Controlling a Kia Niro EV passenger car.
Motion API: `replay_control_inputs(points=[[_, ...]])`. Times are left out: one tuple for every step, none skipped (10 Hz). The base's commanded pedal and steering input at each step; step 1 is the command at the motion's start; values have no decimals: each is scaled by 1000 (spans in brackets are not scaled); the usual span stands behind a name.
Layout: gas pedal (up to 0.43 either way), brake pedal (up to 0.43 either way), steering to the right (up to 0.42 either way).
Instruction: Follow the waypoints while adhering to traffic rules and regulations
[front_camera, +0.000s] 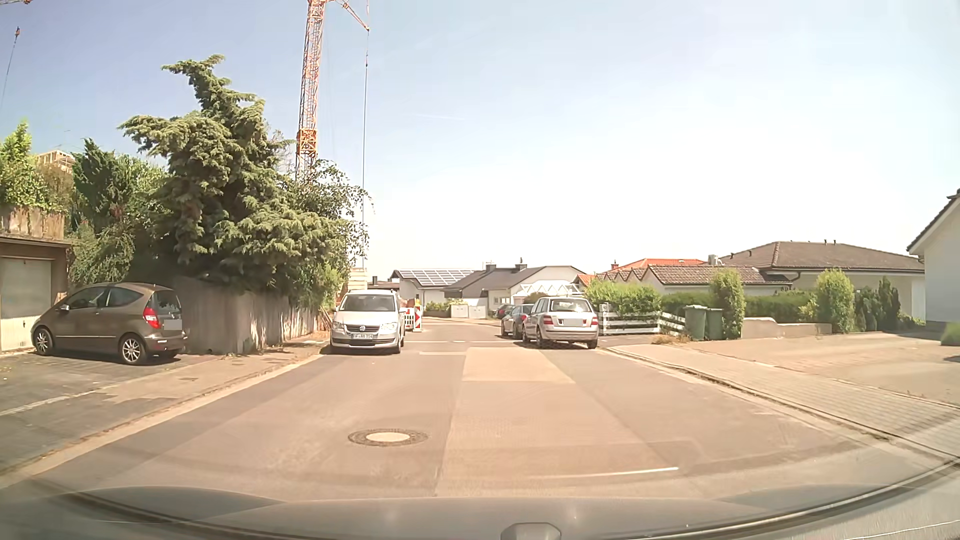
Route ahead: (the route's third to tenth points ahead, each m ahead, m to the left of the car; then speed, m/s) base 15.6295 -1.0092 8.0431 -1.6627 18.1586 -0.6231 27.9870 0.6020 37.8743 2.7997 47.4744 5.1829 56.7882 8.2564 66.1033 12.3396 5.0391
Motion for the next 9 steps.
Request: replay_control_inputs(points=[[0, 98, 11], [0, 91, 11], [0, 91, 10], [0, 91, 9], [0, 91, 7], [0, 91, 1], [0, 98, -4], [0, 104, -10], [0, 116, -14]])
